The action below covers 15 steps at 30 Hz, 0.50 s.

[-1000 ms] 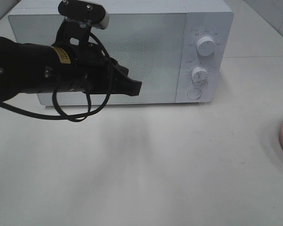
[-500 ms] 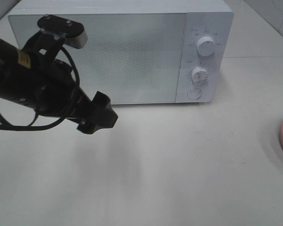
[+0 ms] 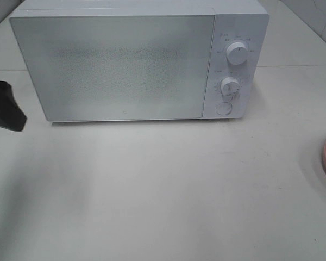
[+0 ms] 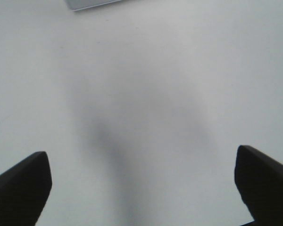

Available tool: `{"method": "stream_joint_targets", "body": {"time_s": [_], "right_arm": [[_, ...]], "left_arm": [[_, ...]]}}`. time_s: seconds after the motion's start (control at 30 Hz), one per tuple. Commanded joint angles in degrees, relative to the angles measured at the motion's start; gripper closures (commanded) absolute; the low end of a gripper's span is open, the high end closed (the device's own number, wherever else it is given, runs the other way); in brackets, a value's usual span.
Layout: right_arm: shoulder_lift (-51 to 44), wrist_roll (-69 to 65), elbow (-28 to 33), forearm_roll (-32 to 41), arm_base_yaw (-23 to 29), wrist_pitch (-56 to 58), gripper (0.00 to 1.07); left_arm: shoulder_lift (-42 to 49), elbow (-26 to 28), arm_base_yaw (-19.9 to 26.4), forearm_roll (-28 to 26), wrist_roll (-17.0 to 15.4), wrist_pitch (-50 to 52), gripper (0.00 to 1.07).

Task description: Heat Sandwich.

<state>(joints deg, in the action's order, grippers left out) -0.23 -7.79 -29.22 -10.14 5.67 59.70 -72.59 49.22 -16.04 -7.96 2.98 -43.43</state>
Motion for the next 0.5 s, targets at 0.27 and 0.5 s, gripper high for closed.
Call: {"method": "stream_joint_targets", "body": {"time_s": [0.27,0.5], "right_arm": [[-1.5,0.3,0.2,0.1,-0.2,-0.2,0.31],[-1.5,0.3,0.2,0.1,-0.2,-0.2,0.31]], "left_arm": [[8.5,-1.3,12.3,0.2,0.6,-5.3,0.05],[15.3,-5.8,13.1,0.9,0.6,-7.2,0.05]]}}
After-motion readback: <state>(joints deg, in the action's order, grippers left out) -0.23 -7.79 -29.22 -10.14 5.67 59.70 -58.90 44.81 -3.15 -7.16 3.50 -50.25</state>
